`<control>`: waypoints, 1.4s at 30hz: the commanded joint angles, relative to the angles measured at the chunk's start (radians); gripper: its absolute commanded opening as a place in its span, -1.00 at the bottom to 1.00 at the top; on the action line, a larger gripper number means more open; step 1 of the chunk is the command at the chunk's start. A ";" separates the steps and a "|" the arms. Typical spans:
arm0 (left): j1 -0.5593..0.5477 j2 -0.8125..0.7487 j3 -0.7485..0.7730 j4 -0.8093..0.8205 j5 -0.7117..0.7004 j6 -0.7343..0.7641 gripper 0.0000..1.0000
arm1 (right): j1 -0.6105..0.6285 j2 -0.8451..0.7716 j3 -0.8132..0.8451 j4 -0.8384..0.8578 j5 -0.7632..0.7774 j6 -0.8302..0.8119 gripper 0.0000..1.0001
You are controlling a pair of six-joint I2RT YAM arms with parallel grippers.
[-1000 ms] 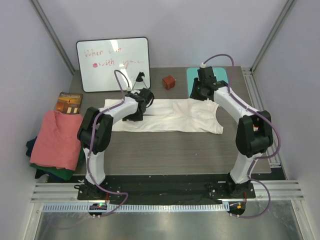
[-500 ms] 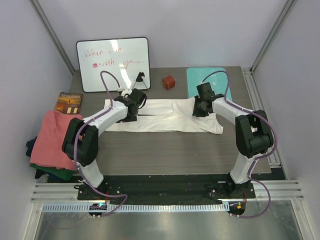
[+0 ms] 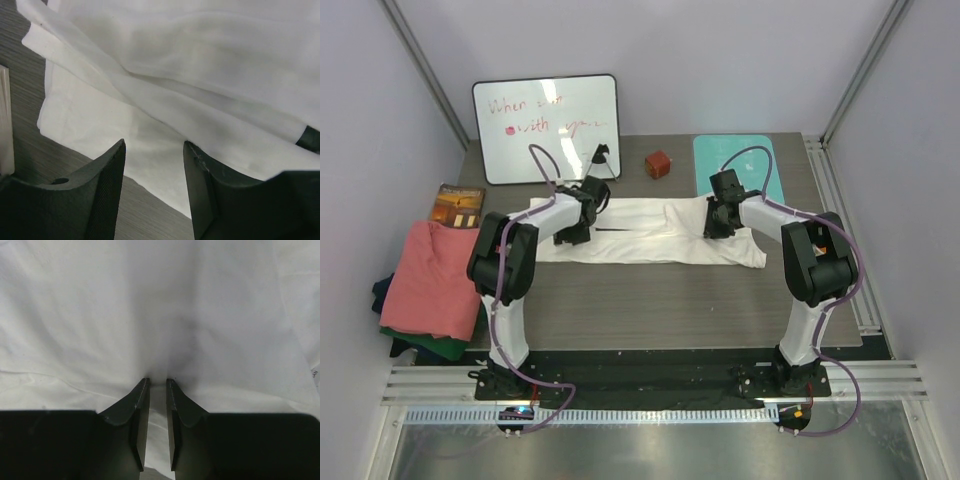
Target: Fold and stack the t-shirts
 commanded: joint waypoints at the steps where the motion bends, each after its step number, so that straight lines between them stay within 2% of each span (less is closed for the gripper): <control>1: 0.014 0.027 0.066 0.041 -0.013 0.009 0.01 | 0.006 0.027 0.014 0.021 0.011 -0.018 -0.50; 15: 0.098 0.096 0.161 0.012 0.010 0.023 0.01 | 0.005 0.055 0.021 -0.002 0.042 -0.023 -0.58; 29: 0.118 0.151 0.296 -0.026 0.010 0.066 0.02 | 0.005 0.132 0.046 -0.038 0.038 -0.021 -0.69; 42: 0.169 0.259 0.347 -0.065 0.016 0.049 0.03 | 0.004 0.130 0.056 -0.059 0.084 -0.023 -0.67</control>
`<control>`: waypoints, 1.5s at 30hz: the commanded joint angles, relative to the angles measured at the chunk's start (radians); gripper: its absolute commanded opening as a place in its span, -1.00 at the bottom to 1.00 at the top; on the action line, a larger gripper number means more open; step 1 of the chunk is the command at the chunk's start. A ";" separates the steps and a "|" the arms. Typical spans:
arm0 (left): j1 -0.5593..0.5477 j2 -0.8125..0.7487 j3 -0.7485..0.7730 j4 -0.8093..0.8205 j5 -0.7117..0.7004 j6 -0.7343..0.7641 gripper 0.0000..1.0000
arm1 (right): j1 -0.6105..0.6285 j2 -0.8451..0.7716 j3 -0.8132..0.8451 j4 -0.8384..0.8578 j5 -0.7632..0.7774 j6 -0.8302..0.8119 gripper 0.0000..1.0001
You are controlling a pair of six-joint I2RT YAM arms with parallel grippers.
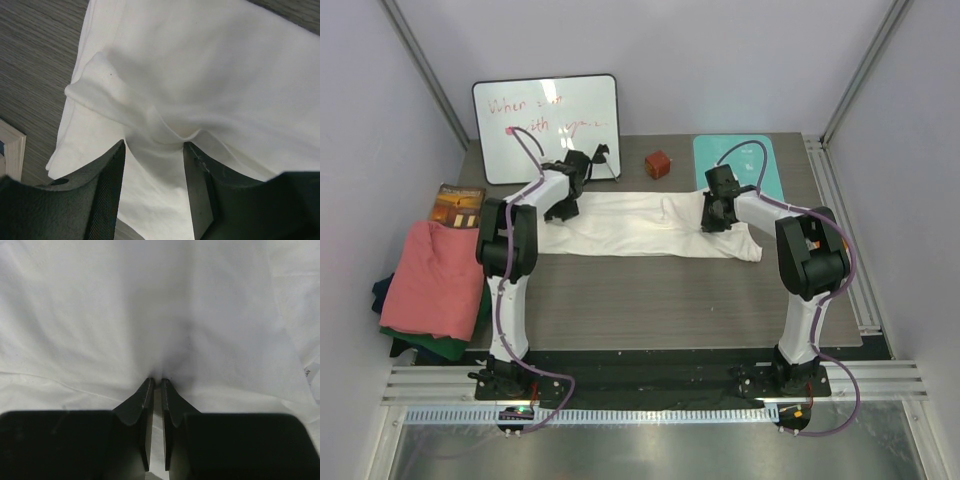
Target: Fold and stack the t-shirts
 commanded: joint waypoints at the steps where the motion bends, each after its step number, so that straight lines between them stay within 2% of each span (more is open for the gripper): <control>1: 0.020 0.045 0.013 -0.017 -0.004 -0.010 0.03 | 0.003 0.062 -0.018 -0.061 0.053 -0.018 -0.67; 4: 0.019 0.020 -0.017 -0.019 -0.003 -0.027 0.02 | -0.002 0.036 -0.017 -0.063 0.071 -0.018 -0.65; 11: 0.017 -0.147 -0.151 -0.017 -0.030 -0.048 0.04 | -0.011 -0.041 -0.006 -0.063 0.162 -0.009 -0.52; 16: -0.012 -0.179 -0.194 -0.040 -0.010 -0.038 0.00 | -0.012 -0.027 0.031 -0.077 0.164 -0.001 -0.51; 18: -0.027 -0.165 -0.214 -0.042 0.002 -0.041 -0.06 | -0.012 0.000 0.052 -0.087 0.164 -0.003 -0.62; 22: -0.114 -0.136 -0.257 -0.056 0.000 -0.065 -0.11 | -0.012 0.045 0.084 -0.135 0.168 -0.014 -0.78; 27: -0.243 -0.142 -0.319 -0.057 0.016 -0.096 -0.11 | -0.012 0.048 0.094 -0.138 0.165 -0.018 -0.79; 32: -0.335 -0.126 -0.339 -0.088 0.048 -0.116 -0.11 | -0.011 0.085 0.156 -0.141 0.095 -0.020 -0.81; 35: -0.388 -0.126 -0.365 -0.102 0.036 -0.127 -0.10 | -0.009 0.128 0.221 -0.159 0.085 -0.031 -0.98; 41: -0.446 -0.141 -0.477 -0.073 0.051 -0.148 -0.11 | -0.009 0.192 0.330 -0.189 0.125 -0.047 -0.95; 45: -0.515 -0.142 -0.499 -0.074 0.049 -0.157 -0.11 | -0.012 0.266 0.432 -0.213 0.144 -0.055 -0.90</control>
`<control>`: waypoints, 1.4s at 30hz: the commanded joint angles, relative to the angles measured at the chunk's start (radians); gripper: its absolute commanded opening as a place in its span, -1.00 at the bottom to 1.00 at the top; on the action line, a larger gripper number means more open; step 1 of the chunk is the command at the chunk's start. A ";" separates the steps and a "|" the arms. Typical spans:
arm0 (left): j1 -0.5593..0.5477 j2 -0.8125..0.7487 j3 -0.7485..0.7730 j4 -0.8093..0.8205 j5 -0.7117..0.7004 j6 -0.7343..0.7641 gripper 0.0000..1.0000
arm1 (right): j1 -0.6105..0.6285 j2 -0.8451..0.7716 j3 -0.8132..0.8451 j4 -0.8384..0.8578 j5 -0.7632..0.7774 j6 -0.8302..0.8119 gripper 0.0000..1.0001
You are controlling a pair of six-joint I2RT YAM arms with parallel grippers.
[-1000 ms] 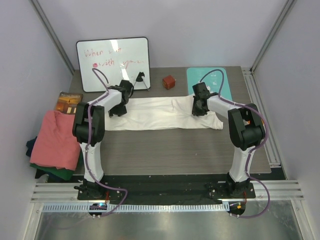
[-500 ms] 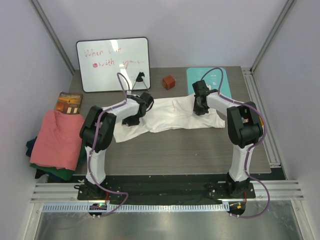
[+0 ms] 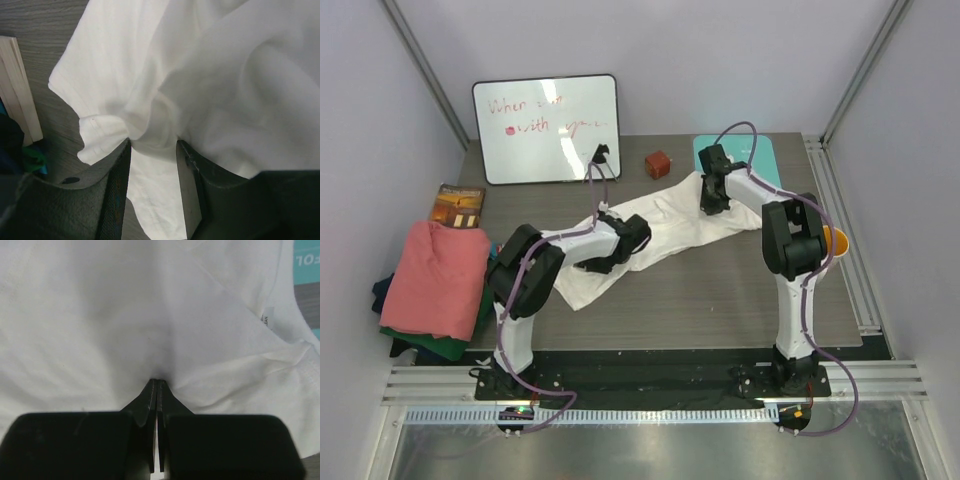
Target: Fold and stack the t-shirts
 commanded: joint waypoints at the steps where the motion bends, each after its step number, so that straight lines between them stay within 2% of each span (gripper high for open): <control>1: -0.077 0.073 -0.081 0.000 0.204 -0.076 -0.11 | -0.003 0.091 0.133 -0.035 0.038 -0.022 -0.88; 4: -0.121 0.070 -0.063 -0.001 0.209 -0.076 -0.11 | -0.014 0.169 0.288 -0.084 0.050 -0.025 -0.77; 6: -0.150 0.076 -0.049 0.002 0.214 -0.068 -0.10 | -0.024 0.215 0.344 -0.114 0.054 -0.023 -0.61; 8: -0.179 0.091 -0.026 -0.001 0.221 -0.060 -0.10 | -0.033 0.237 0.405 -0.124 0.051 -0.019 -0.53; 16: -0.278 0.133 0.028 0.006 0.247 -0.027 -0.09 | -0.055 0.247 0.470 -0.128 0.032 -0.026 -0.31; 24: -0.338 0.156 0.067 0.037 0.292 -0.024 -0.07 | -0.079 0.266 0.523 -0.128 0.036 -0.029 -0.24; 29: -0.356 0.166 0.100 0.081 0.338 -0.022 -0.05 | -0.081 0.055 0.370 -0.039 0.030 -0.029 -0.21; 33: -0.370 0.209 0.153 0.071 0.356 -0.004 -0.10 | -0.084 -0.116 0.252 -0.009 0.034 -0.034 -0.16; 36: -0.381 0.220 0.147 0.068 0.358 -0.016 -0.12 | -0.086 -0.223 0.087 0.007 0.068 -0.025 -0.15; 39: -0.390 0.214 0.121 0.074 0.361 -0.024 -0.11 | -0.084 -0.237 -0.012 0.053 0.093 -0.032 -0.14; 42: -0.394 0.195 0.091 0.072 0.347 -0.024 -0.11 | -0.090 -0.188 -0.015 0.046 0.081 -0.029 -0.14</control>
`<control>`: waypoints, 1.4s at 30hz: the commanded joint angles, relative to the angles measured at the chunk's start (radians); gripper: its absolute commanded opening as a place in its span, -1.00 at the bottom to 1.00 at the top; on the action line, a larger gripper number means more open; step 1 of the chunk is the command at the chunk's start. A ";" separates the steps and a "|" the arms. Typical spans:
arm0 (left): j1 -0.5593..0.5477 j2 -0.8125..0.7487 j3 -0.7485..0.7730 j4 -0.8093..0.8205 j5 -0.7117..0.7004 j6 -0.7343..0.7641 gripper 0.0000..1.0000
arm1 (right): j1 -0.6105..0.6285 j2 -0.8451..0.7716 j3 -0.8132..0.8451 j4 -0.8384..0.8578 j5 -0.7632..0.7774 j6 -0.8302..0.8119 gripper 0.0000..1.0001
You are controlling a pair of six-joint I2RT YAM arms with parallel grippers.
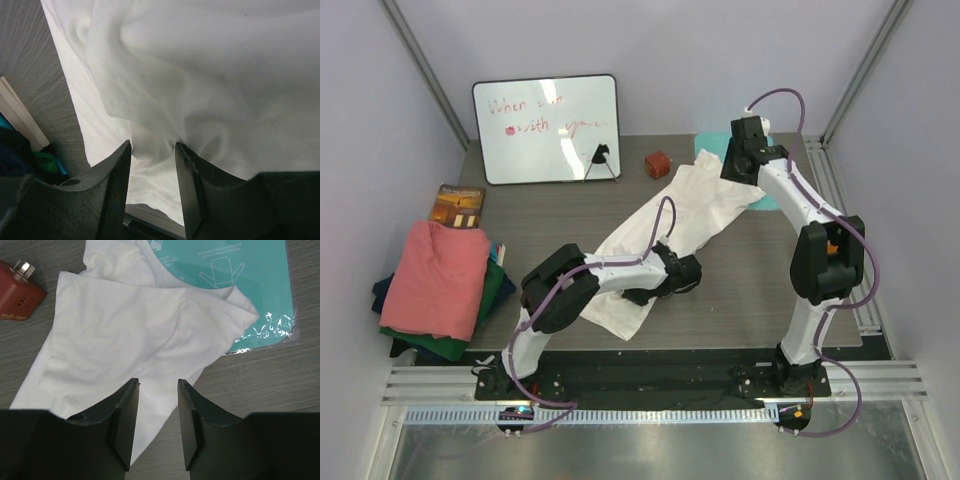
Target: Fold and stack the t-shirts
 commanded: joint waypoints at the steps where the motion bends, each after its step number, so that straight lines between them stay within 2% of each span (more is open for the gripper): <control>1: -0.029 0.065 -0.085 0.259 0.270 -0.104 -0.12 | -0.009 0.093 -0.042 0.043 0.020 0.002 -0.14; 14: -0.030 -0.027 -0.204 0.271 0.271 -0.119 -0.12 | -0.041 0.352 0.099 0.017 0.074 0.006 -0.16; 18: -0.067 -0.045 -0.218 0.271 0.289 -0.110 -0.14 | -0.069 0.458 0.254 -0.069 0.052 0.017 -0.15; 24: -0.118 -0.055 -0.232 0.272 0.316 -0.130 -0.14 | -0.072 0.522 0.360 -0.086 -0.002 0.026 -0.14; 33: -0.155 0.010 -0.143 0.282 0.345 -0.103 -0.12 | -0.083 0.611 0.529 -0.103 -0.095 0.008 -0.11; 42: -0.158 0.143 0.061 0.274 0.404 -0.063 -0.13 | -0.113 0.680 0.616 -0.089 -0.149 -0.001 -0.07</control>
